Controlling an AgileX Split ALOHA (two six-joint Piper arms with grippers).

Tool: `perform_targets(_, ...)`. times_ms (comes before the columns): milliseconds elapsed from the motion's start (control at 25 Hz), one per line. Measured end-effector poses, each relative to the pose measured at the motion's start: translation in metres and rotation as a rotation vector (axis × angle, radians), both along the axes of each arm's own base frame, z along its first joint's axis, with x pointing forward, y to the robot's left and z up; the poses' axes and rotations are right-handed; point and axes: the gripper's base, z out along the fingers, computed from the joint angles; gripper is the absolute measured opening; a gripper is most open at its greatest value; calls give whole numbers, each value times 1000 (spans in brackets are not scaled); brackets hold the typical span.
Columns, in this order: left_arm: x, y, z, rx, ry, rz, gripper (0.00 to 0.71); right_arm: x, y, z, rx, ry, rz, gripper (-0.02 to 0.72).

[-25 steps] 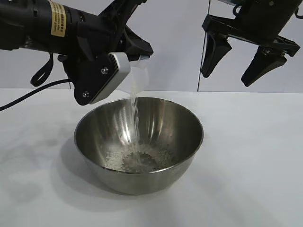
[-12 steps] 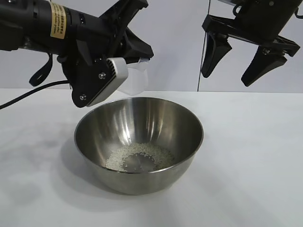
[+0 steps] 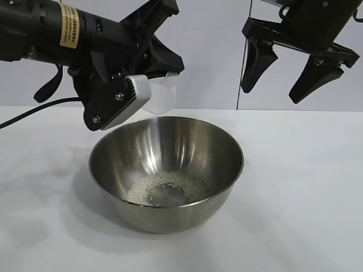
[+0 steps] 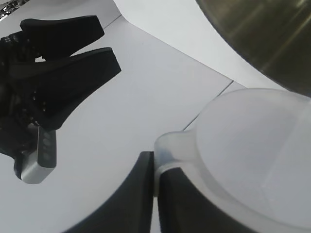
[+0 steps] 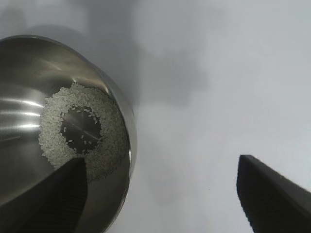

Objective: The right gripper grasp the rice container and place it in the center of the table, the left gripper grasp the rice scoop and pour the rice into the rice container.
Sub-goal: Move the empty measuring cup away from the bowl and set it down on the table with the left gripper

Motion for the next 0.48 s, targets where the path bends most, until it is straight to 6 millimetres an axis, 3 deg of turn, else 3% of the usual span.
perform_targets(280,1,-5,19,-424,231,83,9,0,0,0,0,0,1,578)
perform_targets(480,4,-3,25,-618,379,147,9,0,0,0,0,0,1,578)
